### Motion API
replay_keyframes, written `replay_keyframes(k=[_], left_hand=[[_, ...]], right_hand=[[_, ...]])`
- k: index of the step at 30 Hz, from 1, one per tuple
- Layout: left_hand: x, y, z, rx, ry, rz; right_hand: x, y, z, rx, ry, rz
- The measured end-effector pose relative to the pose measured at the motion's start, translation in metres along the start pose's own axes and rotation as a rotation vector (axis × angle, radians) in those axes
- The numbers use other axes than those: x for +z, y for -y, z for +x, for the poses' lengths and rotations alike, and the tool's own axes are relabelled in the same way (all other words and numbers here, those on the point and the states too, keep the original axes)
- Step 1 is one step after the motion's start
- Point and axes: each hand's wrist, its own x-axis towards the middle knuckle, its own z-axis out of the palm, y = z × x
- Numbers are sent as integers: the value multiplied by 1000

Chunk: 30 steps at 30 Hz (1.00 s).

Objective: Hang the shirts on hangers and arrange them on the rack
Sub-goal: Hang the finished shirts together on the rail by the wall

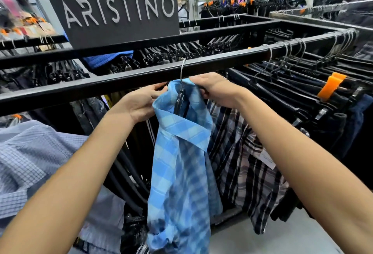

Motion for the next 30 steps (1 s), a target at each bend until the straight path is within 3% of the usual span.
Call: replay_keyframes(k=[5, 10, 12, 16, 18, 23, 25, 30], left_hand=[[3, 6, 4, -72, 60, -58], [7, 11, 1, -53, 66, 132], [14, 8, -5, 14, 16, 353], [18, 7, -3, 221, -256, 979], [22, 5, -3, 209, -257, 1059], [35, -4, -12, 191, -306, 1251], [34, -3, -13, 194, -310, 1102], [35, 14, -26, 314, -314, 397]], right_hand=[[3, -12, 10, 79, -117, -172], [19, -37, 5, -139, -220, -246], [18, -40, -4, -252, -237, -347], [18, -43, -18, -389, -208, -602], [19, -45, -15, -399, -246, -709], [14, -42, -15, -408, -413, -660], [9, -43, -17, -411, -451, -626], [14, -48, -22, -381, -334, -615]])
